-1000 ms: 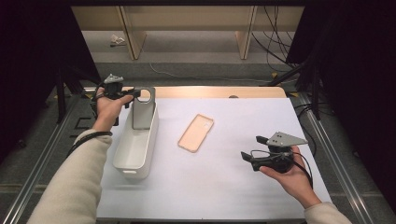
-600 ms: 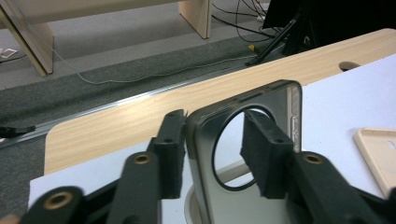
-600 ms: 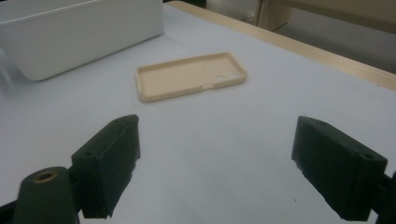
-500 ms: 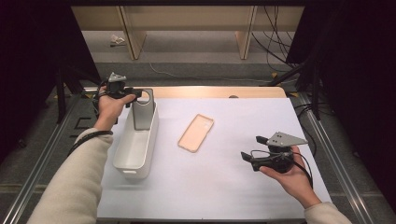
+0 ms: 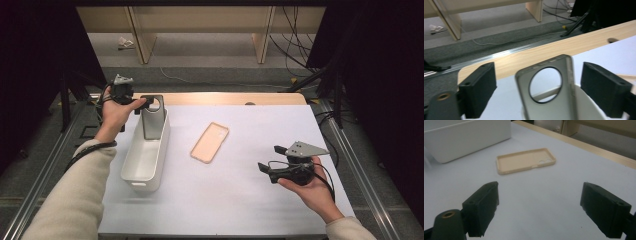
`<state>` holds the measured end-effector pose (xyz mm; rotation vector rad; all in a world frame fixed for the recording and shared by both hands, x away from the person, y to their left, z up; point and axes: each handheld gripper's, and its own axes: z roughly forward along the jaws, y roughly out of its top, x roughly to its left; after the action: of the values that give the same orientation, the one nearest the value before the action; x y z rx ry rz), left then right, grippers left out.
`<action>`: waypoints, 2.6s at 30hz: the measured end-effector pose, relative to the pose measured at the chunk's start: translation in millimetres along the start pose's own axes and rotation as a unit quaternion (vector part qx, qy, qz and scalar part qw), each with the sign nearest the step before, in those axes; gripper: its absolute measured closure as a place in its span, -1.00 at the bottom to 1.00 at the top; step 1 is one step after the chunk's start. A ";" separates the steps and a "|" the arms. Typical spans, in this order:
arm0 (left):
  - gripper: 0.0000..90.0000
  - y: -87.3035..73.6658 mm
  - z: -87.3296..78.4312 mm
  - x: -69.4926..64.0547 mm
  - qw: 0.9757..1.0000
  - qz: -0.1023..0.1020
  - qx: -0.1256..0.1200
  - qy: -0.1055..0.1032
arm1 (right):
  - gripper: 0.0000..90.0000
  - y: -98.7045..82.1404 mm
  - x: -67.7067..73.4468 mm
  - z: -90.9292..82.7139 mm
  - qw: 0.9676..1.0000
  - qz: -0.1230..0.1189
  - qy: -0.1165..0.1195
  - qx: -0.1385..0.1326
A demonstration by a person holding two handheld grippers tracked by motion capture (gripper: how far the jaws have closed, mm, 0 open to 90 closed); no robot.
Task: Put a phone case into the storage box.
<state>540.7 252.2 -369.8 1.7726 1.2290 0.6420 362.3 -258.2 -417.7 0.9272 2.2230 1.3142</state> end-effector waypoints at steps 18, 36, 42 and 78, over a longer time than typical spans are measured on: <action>-1.00 -24.7 -51.1 -26.9 0.999 0.018 -0.008 -0.029 | -0.64 0.9 0.9 1.9 1.000 0.000 -0.002 0.001; -1.00 -75.2 -91.7 -61.2 0.997 0.032 -0.019 -0.067 | -0.64 2.8 4.4 5.3 1.000 0.000 -0.003 0.002; -1.00 -86.4 -101.3 -74.8 0.995 0.038 -0.031 -0.083 | -0.64 3.1 5.6 6.6 1.000 0.001 -0.001 0.003; -1.00 -122.3 -119.8 -97.2 0.993 0.026 -0.046 -0.107 | -0.64 42.6 24.0 62.8 0.999 0.005 0.031 -0.014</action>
<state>350.3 223.0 -410.6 1.7514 0.9968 0.5146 399.2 -188.0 -410.6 0.9001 2.2431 1.3917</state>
